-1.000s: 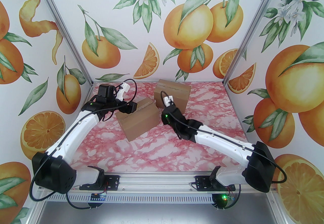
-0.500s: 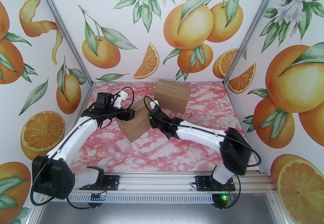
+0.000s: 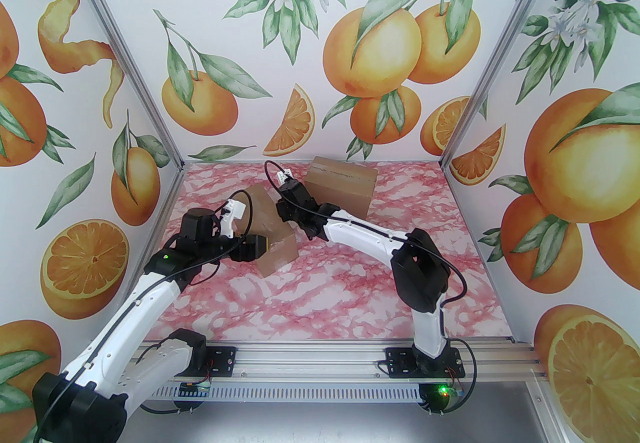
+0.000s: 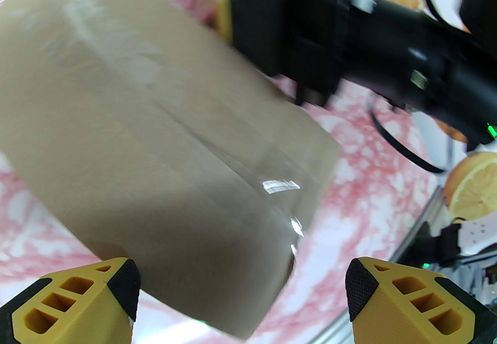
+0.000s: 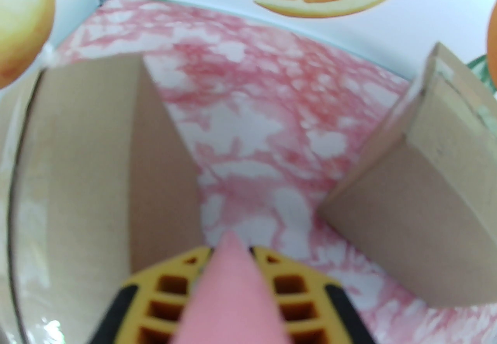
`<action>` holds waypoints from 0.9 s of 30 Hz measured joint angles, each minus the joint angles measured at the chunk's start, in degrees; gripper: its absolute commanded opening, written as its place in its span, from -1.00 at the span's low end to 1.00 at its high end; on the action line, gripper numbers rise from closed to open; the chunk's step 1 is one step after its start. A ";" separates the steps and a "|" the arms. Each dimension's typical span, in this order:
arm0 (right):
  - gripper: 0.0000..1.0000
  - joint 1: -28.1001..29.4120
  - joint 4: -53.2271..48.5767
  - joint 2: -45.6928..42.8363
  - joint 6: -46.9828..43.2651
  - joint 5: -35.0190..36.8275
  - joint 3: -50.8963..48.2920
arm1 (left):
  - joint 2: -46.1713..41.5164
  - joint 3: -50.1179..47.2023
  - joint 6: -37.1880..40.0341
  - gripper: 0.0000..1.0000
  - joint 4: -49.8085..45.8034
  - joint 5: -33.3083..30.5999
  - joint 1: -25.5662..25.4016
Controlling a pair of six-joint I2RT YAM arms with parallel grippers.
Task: Unpack the express box
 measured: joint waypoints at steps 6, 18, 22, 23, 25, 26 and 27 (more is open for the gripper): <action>-1.00 -3.58 3.02 -0.46 -0.37 -3.26 -0.39 | 2.84 3.91 1.31 0.84 -1.64 -1.49 -2.21; -1.00 -6.91 1.70 -27.82 1.75 -1.55 -18.78 | 21.81 30.29 17.05 0.93 -7.45 -7.10 8.24; -1.00 -3.06 -0.83 -33.64 1.49 1.86 -25.05 | 30.64 33.66 17.66 0.94 -6.03 -5.90 10.99; -1.00 -2.27 -1.73 -33.79 1.42 2.27 -25.81 | 31.74 33.66 17.68 0.93 -6.16 -5.88 11.26; -1.00 -0.20 -2.80 -33.27 1.16 2.93 -27.12 | 33.68 33.94 17.66 0.92 -6.60 -5.05 12.07; -1.00 0.81 -3.15 -33.09 1.29 4.15 -27.96 | 35.28 35.15 17.81 0.92 -7.17 -4.13 12.28; -1.00 2.47 -3.74 -32.76 1.60 5.62 -28.81 | 36.94 37.29 17.99 0.91 -7.87 -2.95 12.50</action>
